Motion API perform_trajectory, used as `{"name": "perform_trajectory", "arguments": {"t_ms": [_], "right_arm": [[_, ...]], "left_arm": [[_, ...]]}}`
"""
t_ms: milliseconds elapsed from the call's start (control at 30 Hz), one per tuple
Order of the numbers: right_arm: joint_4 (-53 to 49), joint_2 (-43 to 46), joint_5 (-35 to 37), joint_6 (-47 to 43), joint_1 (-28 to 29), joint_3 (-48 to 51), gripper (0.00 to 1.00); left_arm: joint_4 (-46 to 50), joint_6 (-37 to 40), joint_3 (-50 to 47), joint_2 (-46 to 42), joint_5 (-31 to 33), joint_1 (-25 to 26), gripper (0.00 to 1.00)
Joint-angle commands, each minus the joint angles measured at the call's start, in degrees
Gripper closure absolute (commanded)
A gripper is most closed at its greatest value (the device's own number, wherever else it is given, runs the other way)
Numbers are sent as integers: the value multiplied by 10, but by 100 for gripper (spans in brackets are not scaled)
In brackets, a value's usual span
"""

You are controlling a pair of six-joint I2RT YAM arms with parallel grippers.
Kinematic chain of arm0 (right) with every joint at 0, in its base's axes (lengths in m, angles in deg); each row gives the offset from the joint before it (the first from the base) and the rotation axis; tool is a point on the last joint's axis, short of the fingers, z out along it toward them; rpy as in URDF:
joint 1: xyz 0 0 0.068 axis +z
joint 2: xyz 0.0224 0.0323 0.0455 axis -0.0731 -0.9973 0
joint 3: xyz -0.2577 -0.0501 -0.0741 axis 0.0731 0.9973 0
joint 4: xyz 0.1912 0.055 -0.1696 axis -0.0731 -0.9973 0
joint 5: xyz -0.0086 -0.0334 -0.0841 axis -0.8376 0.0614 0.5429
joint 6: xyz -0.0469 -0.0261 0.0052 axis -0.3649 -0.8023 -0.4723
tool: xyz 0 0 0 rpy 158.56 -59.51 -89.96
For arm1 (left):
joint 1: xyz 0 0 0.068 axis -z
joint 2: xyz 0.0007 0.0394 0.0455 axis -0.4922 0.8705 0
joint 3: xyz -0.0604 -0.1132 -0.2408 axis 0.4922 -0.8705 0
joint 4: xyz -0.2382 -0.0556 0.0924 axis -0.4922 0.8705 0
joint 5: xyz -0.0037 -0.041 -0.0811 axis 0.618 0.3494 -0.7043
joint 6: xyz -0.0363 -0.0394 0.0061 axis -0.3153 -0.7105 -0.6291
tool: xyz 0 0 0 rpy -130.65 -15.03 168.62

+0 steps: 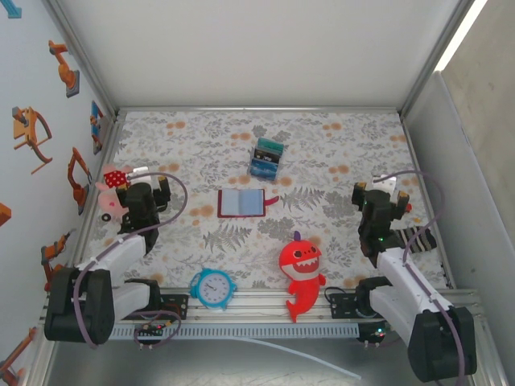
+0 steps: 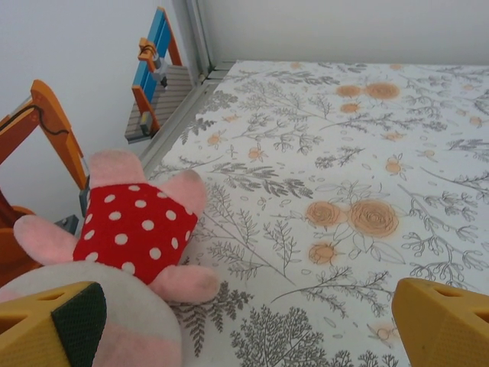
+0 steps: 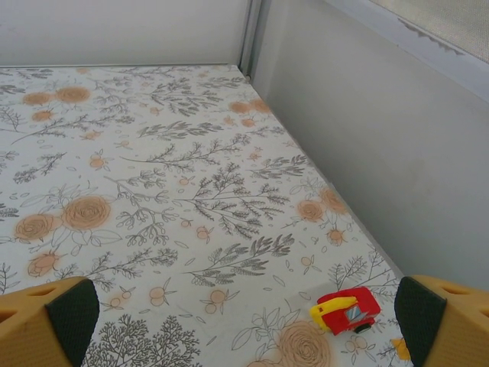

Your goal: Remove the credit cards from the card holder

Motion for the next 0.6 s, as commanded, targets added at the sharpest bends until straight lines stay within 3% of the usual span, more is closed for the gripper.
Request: {"name": "perform_trajectory", "arguments": {"t_ms": [0,267,567], "right_arm": [[60,-10,-11,-2,-8,14,1],[83,-34,-15,-1,-15,18,1],[87,-22,-16,5,-15,30,1]], "left_arm": [[-93,25,-18,25,-43,-5,3],[-167,24,-44,51,-109,-7,3],[-261,30,-68,121,-125,-2,3]]}}
